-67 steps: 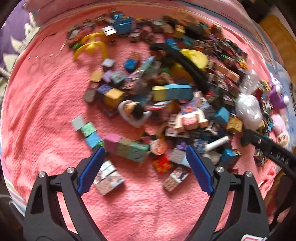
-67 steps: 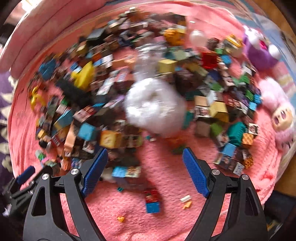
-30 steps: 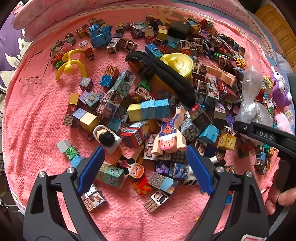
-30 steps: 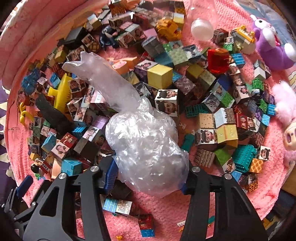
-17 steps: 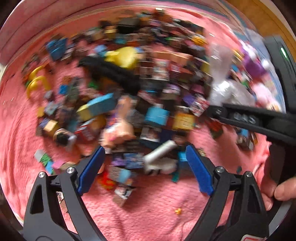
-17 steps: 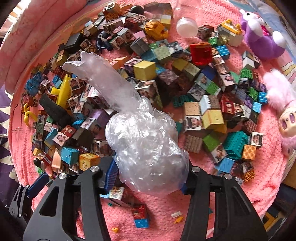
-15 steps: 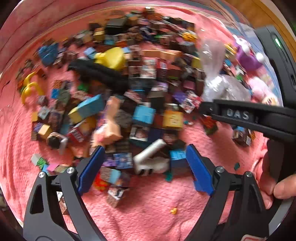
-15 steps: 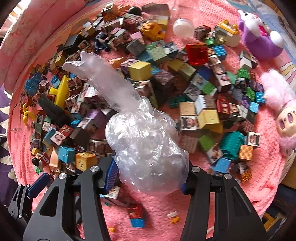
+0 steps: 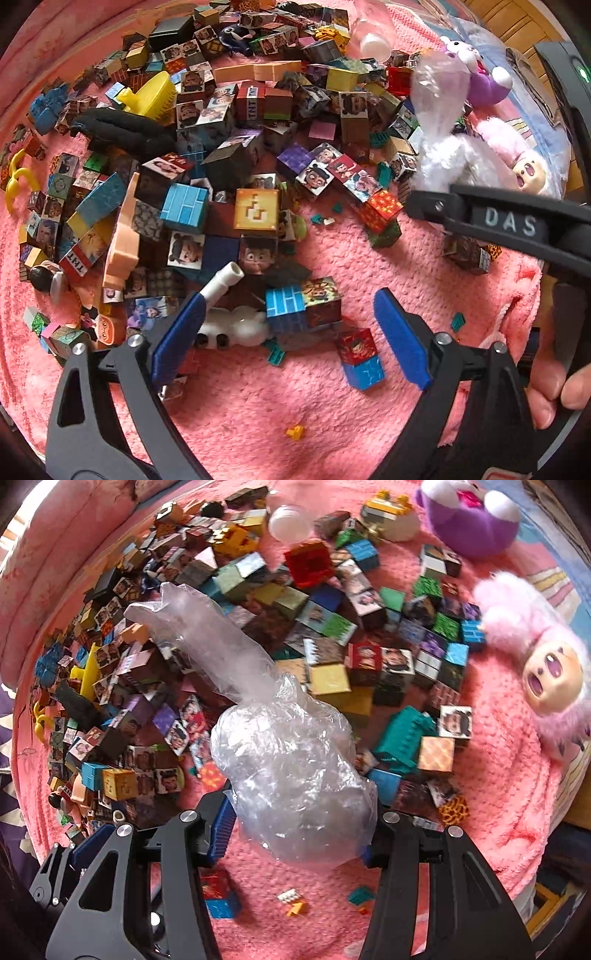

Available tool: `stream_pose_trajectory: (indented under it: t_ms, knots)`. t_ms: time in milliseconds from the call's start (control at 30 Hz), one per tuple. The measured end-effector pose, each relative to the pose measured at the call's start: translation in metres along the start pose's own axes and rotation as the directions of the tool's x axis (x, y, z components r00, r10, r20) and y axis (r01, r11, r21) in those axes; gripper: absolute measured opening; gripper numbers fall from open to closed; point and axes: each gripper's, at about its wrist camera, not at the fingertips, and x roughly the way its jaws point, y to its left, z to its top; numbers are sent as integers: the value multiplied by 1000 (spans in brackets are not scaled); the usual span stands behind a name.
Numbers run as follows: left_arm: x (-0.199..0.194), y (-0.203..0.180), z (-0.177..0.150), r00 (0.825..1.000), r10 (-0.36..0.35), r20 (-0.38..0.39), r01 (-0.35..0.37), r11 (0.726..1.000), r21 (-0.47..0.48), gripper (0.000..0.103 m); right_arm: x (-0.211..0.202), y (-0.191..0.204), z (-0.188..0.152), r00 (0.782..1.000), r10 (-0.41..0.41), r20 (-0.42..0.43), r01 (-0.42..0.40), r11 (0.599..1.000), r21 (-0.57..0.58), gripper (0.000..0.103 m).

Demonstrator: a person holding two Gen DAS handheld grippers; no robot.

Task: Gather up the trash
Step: 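Grasp the blue block and picture cube with the left gripper while the right holds the bag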

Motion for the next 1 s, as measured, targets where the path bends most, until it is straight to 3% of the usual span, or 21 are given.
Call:
stream_pose_trajectory:
  t_ms: [100,200,300,433,567,633,667,800,1000]
  knots:
    - [-1,-9,-1,1000,-12,2,12,1000,16,87,-3,-10,-3,1000,-1,1,1,1000,15,51]
    - [2,-20,-3,1000,-11,-9,11,999,49,79,-3,-15,-3,1000,7,2,-7,1000,20,51]
    - [13,-10,-5,999,2,-49,-3,1000,-17,77,-1,-8,-2,1000,5,9,-5,1000,-1,51]
    - [16,5,-1,999,-22,-40,18,996,-92,62,-4,-6,-4,1000,0,19,1,1000,-13,51]
    - [15,6,1,998,-36,-43,31,994,-105,57,-6,-6,-3,1000,-3,24,3,1000,-10,51]
    - [13,3,5,998,-61,-33,58,994,-96,42,-6,-6,-3,1000,2,23,-2,1000,-6,51]
    - [9,1,8,997,-65,-29,62,994,-91,40,-6,-6,-4,1000,4,21,-3,1000,-8,51]
    - [10,1,13,997,-67,-41,64,995,-80,40,-9,-5,-3,1000,8,24,-8,1000,-2,51]
    - [-8,14,10,998,-69,1,69,993,-93,40,-19,-1,-3,999,18,41,-18,1000,-12,51]
